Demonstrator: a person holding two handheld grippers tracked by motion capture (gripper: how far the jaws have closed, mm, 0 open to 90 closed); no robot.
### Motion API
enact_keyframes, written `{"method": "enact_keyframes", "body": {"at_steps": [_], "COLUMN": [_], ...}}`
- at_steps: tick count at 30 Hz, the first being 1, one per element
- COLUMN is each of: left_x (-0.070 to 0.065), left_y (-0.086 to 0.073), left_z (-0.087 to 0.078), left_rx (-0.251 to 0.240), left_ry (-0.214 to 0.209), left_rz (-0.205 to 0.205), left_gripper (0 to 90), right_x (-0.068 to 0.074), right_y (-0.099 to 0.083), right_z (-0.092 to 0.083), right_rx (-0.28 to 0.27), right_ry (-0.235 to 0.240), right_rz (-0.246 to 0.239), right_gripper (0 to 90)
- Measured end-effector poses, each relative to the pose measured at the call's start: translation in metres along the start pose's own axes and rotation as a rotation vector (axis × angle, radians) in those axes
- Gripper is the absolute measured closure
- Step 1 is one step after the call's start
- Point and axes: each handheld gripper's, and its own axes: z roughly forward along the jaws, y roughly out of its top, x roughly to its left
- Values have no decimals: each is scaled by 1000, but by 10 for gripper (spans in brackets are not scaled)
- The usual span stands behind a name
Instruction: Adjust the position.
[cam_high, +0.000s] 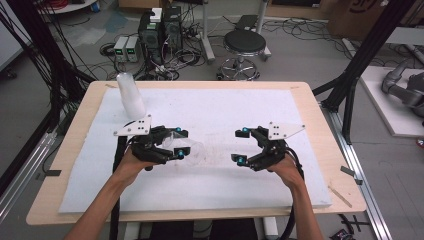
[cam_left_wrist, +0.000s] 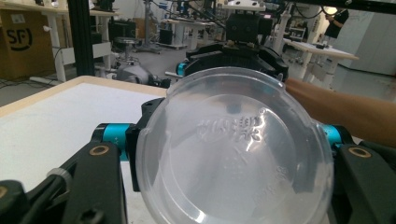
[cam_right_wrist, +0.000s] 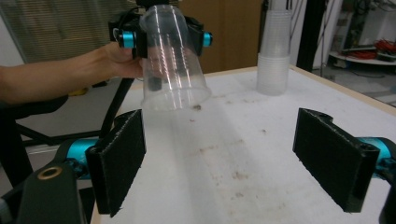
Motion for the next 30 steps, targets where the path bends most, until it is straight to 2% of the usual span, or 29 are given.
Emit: {"method": "enact_keyframes", "body": {"at_steps": [5,14,30], "left_x": [-1,-5,-8], "left_y": [3,10,16], "left_z": [5,21,32], "left_rx": [5,18,25], "left_ry": [-1,-29,-44], "left_rz": [4,25,37], "left_gripper": [399,399,401], "right_x": [0,3,8], "right_y": [7,15,20], "right_z": [16,39,68], "right_rx": [-1,-4,22], "right_ry": [50,118,176], "right_rz": [-18,-39,-63], "right_gripper": [171,171,171]}}
